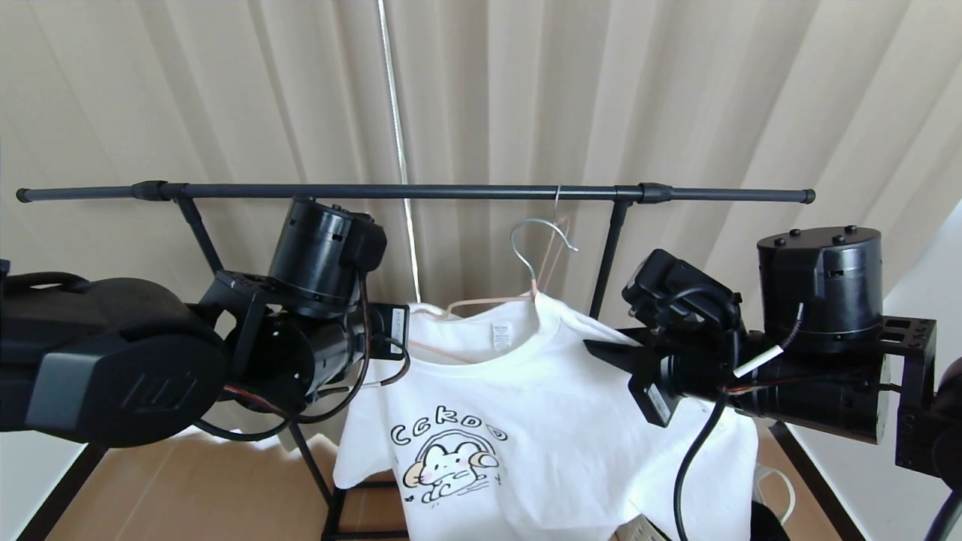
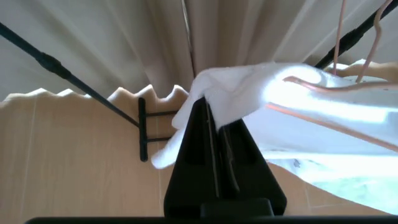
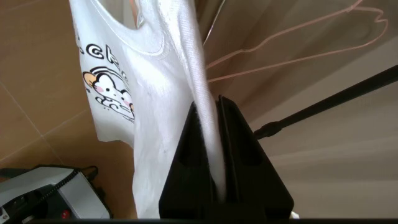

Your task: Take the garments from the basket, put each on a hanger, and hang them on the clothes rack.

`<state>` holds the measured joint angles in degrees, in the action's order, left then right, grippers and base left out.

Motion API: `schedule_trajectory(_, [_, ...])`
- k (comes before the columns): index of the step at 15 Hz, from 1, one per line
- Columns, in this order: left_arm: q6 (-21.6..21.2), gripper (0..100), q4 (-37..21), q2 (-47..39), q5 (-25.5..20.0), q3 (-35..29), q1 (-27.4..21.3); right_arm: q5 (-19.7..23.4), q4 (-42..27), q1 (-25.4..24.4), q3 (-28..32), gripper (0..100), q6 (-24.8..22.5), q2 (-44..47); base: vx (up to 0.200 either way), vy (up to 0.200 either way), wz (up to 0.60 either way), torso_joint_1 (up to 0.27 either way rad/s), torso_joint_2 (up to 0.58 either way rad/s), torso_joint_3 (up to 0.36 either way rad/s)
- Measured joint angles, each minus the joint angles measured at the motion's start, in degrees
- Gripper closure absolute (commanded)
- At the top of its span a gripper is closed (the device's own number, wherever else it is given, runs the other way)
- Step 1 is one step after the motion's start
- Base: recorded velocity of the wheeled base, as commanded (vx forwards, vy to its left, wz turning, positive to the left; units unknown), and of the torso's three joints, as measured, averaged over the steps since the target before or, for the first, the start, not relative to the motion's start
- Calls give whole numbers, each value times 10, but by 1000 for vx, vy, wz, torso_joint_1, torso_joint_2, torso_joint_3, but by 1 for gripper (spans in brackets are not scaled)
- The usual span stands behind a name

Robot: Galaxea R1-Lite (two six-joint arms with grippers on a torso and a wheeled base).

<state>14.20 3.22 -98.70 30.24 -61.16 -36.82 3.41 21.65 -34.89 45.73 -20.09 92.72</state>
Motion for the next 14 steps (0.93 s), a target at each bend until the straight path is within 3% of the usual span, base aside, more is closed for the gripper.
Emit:
schedule_trajectory(4, [1, 100, -1, -6, 0, -13, -3, 58, 1, -1, -12, 100, -19, -6, 0, 0, 0, 0, 0, 0])
schedule_trajectory(14, [18, 100, 0, 11, 0, -3, -71, 58, 42, -28, 5, 100, 28, 55, 0, 0, 0, 0, 0, 0])
